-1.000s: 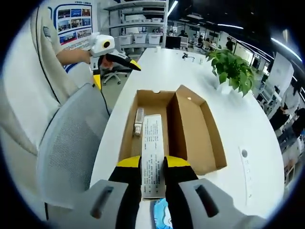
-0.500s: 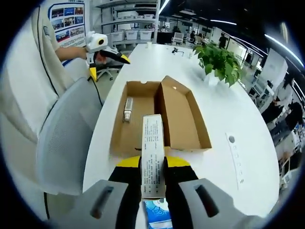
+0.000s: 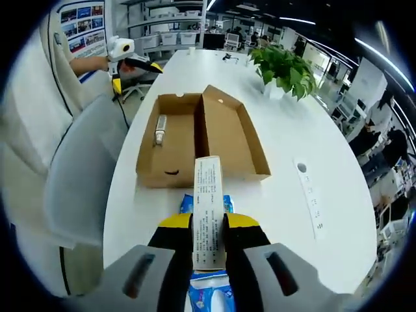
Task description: Operate the shoe box by opening the lid, removing the specified soft item, and placing it in the target area until the item is outside and the box remains undamaged.
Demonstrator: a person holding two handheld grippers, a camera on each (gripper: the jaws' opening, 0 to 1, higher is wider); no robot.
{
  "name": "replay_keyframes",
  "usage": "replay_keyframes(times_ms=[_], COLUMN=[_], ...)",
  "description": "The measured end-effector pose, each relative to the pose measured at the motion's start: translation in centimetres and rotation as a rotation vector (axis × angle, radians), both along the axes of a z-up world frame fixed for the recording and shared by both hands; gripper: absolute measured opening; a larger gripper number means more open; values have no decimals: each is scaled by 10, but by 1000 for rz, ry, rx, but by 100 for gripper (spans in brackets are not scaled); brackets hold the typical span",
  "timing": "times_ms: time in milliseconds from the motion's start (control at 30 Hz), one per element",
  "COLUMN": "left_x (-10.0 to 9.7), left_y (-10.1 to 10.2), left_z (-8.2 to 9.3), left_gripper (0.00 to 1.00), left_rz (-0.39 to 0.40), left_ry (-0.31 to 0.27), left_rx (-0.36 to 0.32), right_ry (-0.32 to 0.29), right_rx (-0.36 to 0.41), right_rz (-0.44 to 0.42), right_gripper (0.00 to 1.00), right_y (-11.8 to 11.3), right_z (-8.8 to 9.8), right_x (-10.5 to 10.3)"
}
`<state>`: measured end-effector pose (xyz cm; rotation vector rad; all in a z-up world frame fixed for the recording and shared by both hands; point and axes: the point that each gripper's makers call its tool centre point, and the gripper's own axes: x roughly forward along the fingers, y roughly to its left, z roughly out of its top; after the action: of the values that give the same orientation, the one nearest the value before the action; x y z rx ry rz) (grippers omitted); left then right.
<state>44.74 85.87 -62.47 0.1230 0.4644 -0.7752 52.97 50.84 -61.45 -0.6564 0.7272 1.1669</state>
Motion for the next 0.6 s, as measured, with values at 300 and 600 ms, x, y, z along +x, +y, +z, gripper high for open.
replay_keyframes(times_ms=[300, 600], left_x=[6, 12], left_y=[-2, -3], left_z=[8, 7], left_gripper=[100, 100], left_rz=[33, 53], left_ry=[-15, -16], left_rx=[-58, -66], right_ry=[1, 12], right_rx=[-51, -88], right_rz=[-28, -55], right_gripper=[15, 15], right_y=[-33, -63], right_z=[-12, -27], right_x=[10, 24])
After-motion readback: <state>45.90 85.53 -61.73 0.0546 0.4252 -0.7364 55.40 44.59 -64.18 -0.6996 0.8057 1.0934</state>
